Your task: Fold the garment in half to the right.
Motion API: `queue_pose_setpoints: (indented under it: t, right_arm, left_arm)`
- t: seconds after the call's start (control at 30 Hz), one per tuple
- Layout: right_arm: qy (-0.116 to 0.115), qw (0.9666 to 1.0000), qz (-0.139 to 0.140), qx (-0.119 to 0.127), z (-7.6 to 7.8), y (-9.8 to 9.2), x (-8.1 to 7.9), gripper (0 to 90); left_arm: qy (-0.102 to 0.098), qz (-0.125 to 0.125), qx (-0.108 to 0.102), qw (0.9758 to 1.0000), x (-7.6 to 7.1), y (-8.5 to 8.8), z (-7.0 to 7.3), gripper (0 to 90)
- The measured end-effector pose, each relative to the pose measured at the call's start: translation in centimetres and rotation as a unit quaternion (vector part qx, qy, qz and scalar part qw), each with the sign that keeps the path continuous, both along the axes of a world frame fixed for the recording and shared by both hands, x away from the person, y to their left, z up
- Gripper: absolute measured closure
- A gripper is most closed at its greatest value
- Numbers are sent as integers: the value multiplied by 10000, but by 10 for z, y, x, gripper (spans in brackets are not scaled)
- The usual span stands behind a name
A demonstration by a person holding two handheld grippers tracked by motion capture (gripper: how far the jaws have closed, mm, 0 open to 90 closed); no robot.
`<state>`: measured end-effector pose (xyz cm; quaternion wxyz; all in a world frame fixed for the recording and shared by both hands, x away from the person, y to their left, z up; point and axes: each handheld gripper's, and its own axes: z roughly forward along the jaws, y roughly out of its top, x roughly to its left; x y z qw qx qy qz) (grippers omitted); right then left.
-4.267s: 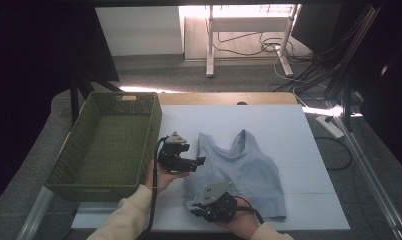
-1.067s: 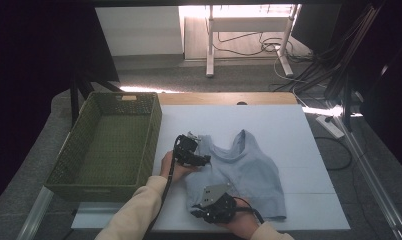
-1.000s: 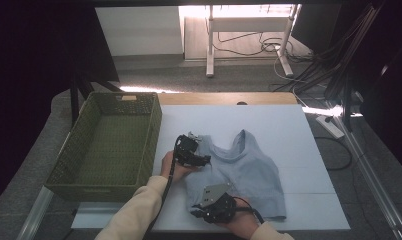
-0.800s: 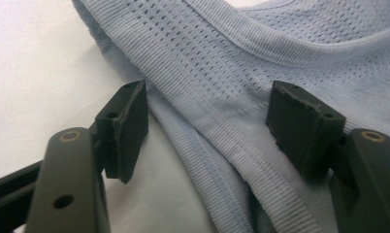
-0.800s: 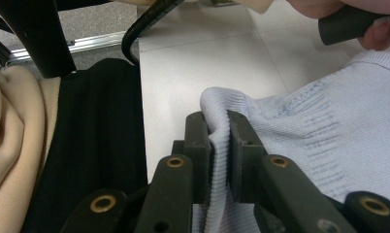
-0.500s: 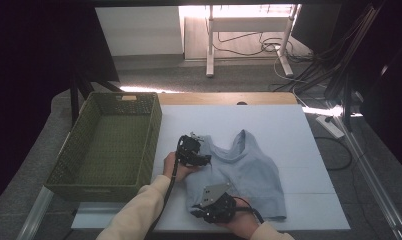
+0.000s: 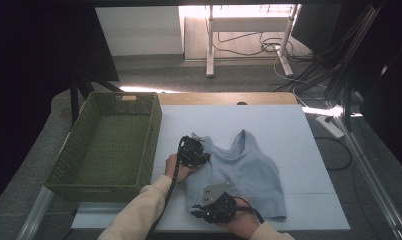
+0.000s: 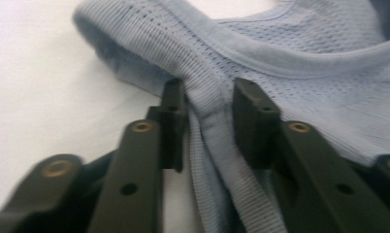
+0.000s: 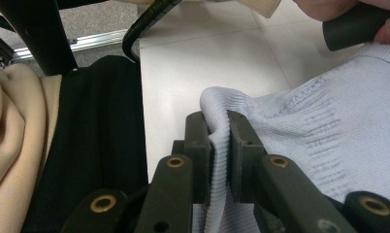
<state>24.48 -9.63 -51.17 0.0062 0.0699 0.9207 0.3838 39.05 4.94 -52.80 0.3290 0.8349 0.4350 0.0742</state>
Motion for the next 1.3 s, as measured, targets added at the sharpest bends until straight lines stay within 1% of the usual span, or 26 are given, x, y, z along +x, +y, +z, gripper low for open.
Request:
queue_pose_setpoints:
  t: [0.07, 0.13, 0.33, 0.4, 0.47, 0.6, 0.73, 0.83, 0.9, 1.03, 1.13, 1.3]
  right_arm:
    - [6, 10000, 7, -2, 0, 0, 0, 805]
    - [11, 10000, 3, 14, 0, -1, 0, 805]
    - [7, 10000, -7, 3, 0, -1, 0, 806]
    - [-5, 10000, -14, 1, 0, -2, 0, 807]
    - [-1, 10000, -18, 26, 0, -2, 0, 807]
    - [-35, 10000, -20, 46, 1, -3, -1, 809]
    - [-61, 10000, -6, 27, 1, -3, -1, 811]
    - [-73, 10000, -11, 39, 2, -3, -2, 812]
    - [-81, 10000, -1, 22, 3, -4, -2, 813]
    - [-108, 9999, -49, 107, 6, -7, -3, 813]
    - [-114, 9998, -86, 161, 8, -10, -3, 813]
    - [-117, 9997, -106, 167, 9, -11, -4, 813]
  left_arm:
    - [31, -44, -73, 10000, 0, 0, 0, 729]
    - [58, -73, -134, 9999, 0, 0, -1, 766]
    - [94, -133, -258, 9995, 0, 2, -2, 810]
    - [123, -153, -302, 9994, 0, 3, -1, 814]
    - [130, -143, -393, 9990, 0, 5, 0, 816]
    - [75, -102, -492, 9987, -1, 10, 4, 819]
    - [84, -71, -668, 9977, -2, 15, 8, 820]
    - [36, -56, -762, 9971, -3, 19, 13, 820]
    - [8, -52, -857, 9963, -4, 22, 18, 820]
    - [-56, -22, -1081, 9941, -7, 27, 27, 820]
    - [-106, -45, -1146, 9933, -9, 28, 33, 821]
    - [-68, -67, -1201, 9927, -10, 31, 36, 821]
